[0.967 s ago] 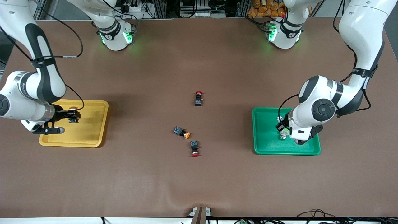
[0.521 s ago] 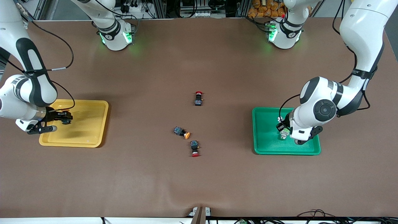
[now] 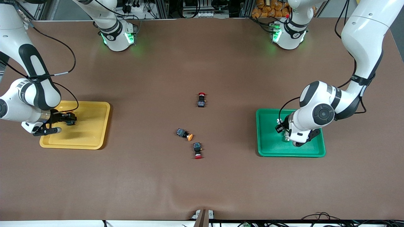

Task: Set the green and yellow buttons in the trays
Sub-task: 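Release both buttons into their trays and lift both grippers away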

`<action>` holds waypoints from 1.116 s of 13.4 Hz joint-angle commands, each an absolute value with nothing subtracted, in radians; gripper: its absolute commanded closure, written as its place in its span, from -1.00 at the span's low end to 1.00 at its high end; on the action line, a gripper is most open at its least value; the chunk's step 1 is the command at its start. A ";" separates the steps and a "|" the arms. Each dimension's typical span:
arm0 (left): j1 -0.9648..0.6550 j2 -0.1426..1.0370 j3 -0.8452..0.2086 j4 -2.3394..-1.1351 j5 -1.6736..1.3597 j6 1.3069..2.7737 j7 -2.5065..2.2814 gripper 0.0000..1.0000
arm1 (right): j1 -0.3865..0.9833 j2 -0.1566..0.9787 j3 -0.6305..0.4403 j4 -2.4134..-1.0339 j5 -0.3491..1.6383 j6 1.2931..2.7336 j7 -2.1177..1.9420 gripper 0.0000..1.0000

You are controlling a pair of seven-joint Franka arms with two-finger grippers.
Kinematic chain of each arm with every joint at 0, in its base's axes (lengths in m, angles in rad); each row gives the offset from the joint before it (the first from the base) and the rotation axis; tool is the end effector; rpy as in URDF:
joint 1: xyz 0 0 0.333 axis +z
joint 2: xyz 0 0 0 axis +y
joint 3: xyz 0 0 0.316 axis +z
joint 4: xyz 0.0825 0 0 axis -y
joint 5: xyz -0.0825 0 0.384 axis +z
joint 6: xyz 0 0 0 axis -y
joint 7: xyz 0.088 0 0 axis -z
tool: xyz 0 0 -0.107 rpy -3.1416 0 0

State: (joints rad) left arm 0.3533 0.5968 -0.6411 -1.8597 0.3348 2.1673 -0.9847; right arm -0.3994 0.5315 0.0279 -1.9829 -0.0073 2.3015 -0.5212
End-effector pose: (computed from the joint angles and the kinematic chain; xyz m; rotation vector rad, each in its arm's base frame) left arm 0.6043 -0.1429 0.2382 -3.0015 -0.8338 0.2649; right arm 0.5468 -0.2132 0.1780 -3.0190 -0.2311 0.2852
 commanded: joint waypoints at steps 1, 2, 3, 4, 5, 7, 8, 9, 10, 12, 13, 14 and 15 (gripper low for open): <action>0.356 0.621 -0.649 -1.858 0.341 2.198 -0.977 0.47 | -0.434 0.538 0.049 -1.967 -0.011 2.295 -0.560 -1.00; 0.354 0.621 -0.649 -1.856 0.342 2.200 -0.979 0.17 | -0.433 0.537 0.051 -1.967 -0.011 2.293 -0.558 -1.00; 0.354 0.621 -0.649 -1.856 0.344 2.200 -0.979 -0.05 | -0.428 0.532 0.052 -1.964 -0.009 2.278 -0.558 -1.00; 0.354 0.618 -0.650 -1.856 0.344 2.201 -0.979 -0.32 | -0.420 0.529 0.054 -1.936 -0.008 2.235 -0.557 -1.00; 0.354 0.609 -0.653 -1.852 0.344 2.200 -0.979 -0.99 | -0.419 0.529 0.057 -1.892 -0.008 2.165 -0.557 -1.00; 0.362 0.577 -0.681 -1.842 0.344 2.194 -0.976 -1.00 | -0.399 0.528 0.058 -1.820 -0.006 2.058 -0.555 -1.00; 0.362 0.548 -0.689 -1.832 0.347 2.189 -0.970 -1.00 | -0.382 0.522 0.064 -1.806 0.000 2.019 -0.551 -1.00; 0.365 0.505 -0.696 -1.807 0.347 2.171 -0.927 -1.00 | -0.362 0.506 0.064 -1.796 0.023 1.982 -0.548 -1.00; 0.365 0.485 -0.701 -1.754 0.347 2.111 -0.857 -1.00 | -0.342 0.491 0.064 -1.787 0.037 1.952 -0.548 -1.00; 0.368 0.470 -0.721 -1.639 0.347 1.998 -0.725 -1.00 | -0.310 0.477 0.064 -1.754 0.058 1.887 -0.548 -1.00; 0.374 0.453 -0.721 -1.603 0.347 1.952 -0.689 -1.00 | -0.296 0.474 0.064 -1.734 0.064 1.858 -0.545 -1.00; 0.376 0.418 -0.721 -1.579 0.344 1.913 -0.648 -1.00 | -0.284 0.471 0.066 -1.714 0.066 1.826 -0.526 -1.00; 0.376 0.382 -0.719 -1.545 0.336 1.879 -0.614 -1.00 | -0.259 0.466 0.066 -1.698 0.069 1.797 -0.481 -1.00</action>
